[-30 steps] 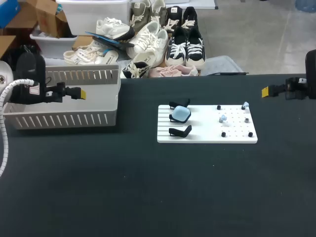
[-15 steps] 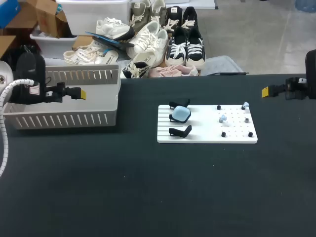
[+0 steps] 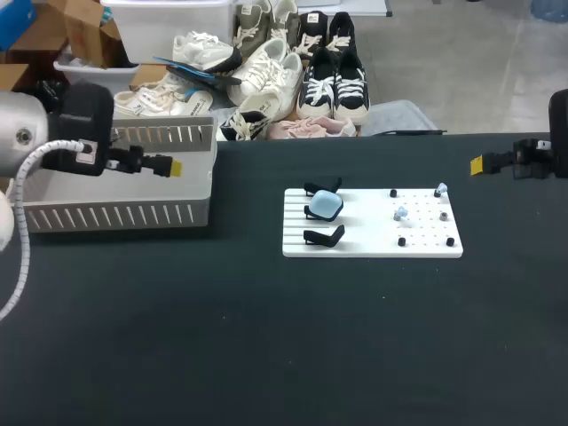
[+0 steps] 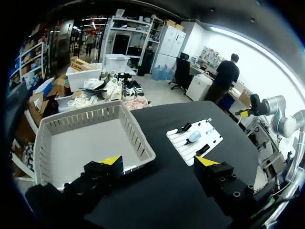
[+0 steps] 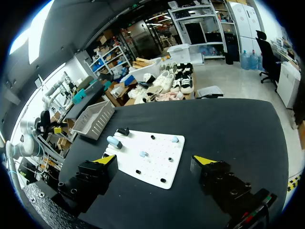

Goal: Pick up each earbud case from the left stands, insert the matching earbuds, close the lid, and place the case in the box.

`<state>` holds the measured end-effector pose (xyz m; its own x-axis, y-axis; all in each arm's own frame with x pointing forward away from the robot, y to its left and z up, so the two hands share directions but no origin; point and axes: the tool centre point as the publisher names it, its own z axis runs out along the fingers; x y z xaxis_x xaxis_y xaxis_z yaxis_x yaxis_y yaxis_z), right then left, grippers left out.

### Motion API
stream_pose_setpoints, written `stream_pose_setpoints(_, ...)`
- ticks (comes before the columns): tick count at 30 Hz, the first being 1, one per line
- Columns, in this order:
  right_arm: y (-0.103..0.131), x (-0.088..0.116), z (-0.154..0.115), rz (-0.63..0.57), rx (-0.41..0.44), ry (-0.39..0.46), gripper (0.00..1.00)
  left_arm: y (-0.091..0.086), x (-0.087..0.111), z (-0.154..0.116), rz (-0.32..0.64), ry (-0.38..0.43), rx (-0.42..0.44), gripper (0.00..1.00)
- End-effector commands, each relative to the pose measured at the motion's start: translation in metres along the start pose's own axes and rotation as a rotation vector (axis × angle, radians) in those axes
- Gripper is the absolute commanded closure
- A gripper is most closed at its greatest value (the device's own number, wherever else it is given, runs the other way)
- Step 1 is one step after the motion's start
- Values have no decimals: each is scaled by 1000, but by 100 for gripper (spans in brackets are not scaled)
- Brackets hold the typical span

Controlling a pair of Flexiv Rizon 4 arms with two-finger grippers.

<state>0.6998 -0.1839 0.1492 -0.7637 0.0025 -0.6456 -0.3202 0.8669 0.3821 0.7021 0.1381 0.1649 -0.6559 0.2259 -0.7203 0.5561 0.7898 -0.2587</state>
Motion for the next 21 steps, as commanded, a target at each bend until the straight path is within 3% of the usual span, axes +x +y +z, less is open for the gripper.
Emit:
stream_pose_setpoints(1,-1,-1,0,-1,-4,2,0,-6,-13,18,95,-33,104,0)
stream_pose_setpoints(11,-1,-1,0,-1,-4,2,0,-58,-39,57,395,-37,314,0)
stream_pose_setpoints(21,-1,-1,0,-1,-4,2,0,-103,-45,91,571,10,520,0)
